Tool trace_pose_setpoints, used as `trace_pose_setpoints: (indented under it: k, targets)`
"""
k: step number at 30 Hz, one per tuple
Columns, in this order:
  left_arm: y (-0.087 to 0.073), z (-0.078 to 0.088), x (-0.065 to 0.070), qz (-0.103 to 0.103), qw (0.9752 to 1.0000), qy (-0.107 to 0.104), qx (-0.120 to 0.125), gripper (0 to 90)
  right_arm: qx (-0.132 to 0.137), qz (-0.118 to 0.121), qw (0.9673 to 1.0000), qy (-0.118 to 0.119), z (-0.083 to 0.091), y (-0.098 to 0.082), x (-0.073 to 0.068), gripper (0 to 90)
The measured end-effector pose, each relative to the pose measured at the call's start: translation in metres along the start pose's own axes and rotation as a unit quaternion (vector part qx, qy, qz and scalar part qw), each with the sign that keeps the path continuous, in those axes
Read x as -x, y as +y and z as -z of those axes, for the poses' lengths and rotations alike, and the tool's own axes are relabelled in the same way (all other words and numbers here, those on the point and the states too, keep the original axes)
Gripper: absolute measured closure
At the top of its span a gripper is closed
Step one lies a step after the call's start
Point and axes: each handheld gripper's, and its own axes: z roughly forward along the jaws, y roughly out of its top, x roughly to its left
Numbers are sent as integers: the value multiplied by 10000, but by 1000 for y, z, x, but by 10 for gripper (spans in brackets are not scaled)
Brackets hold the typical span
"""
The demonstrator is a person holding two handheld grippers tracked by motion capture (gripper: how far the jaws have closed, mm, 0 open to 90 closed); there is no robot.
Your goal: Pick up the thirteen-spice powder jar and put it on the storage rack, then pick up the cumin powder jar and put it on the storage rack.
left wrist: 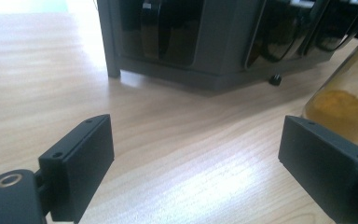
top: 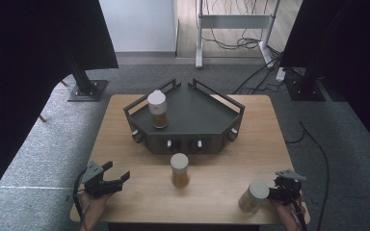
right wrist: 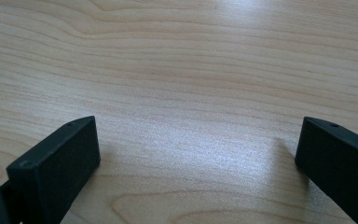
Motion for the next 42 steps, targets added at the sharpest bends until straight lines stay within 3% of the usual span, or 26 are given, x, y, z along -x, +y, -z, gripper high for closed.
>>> trace_pose_setpoints:
  k: [16,29,42]
  targets:
    - [-4,-15,3,-24,9983,78,-579,103,1,0,10000,1,0,0,0,0]
    - [-3,-16,8,-117,9978,157,-633,103,1,0,10000,3,0,0,0,0]
    - [-1,-16,7,-6,9973,158,-714,97,1,23,10000,27,0,0,1,0]
